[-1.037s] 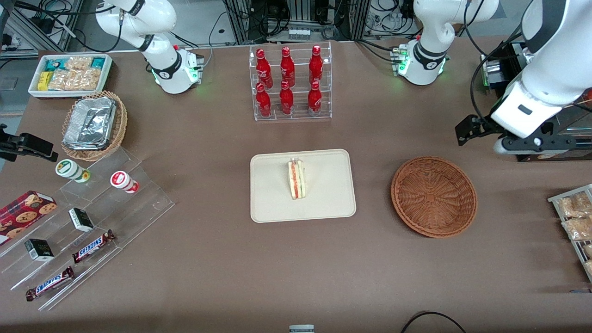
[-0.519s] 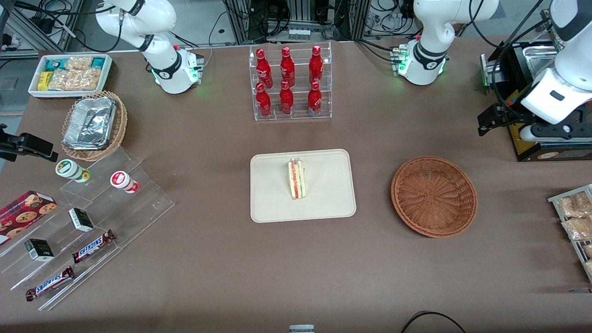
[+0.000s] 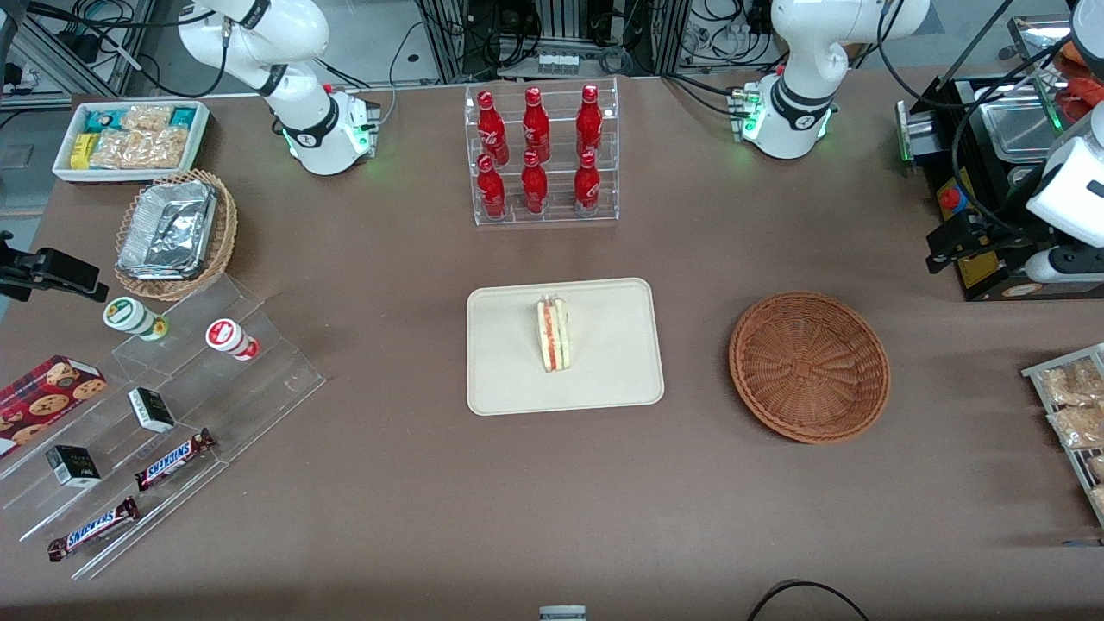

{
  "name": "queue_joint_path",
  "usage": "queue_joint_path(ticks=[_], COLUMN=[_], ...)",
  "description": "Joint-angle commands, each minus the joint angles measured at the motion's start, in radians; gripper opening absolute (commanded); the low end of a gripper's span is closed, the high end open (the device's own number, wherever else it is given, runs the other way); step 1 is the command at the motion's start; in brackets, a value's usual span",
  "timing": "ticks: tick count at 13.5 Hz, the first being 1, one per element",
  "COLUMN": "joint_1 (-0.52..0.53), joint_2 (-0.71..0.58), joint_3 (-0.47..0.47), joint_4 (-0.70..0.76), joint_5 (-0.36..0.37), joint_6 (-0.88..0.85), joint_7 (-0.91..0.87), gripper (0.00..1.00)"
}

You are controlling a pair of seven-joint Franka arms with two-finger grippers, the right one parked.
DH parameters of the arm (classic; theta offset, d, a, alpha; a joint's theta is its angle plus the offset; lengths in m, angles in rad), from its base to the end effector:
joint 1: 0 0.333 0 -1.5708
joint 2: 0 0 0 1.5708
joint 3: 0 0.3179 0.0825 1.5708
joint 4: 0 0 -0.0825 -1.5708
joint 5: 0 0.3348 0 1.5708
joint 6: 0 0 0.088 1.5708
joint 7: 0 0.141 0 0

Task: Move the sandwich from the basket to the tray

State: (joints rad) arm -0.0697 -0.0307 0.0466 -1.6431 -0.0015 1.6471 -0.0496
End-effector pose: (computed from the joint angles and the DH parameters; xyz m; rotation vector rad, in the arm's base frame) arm 0.5034 -0.0115 0.5839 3.1367 0.0417 0.0542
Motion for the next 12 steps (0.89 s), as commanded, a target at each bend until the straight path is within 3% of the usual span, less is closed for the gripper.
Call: queue_joint_path(ticks=[1,12], joint_1=[0.028,0.027], joint_2=[0.011,0.011], joint_3=[-0.007,-0.016], joint_4=[0.04,0.052], joint_5=[-0.005,-0.014], joint_6=[-0.033,-0.036], joint_7=[0.022,0.048], gripper=[1.0,1.0])
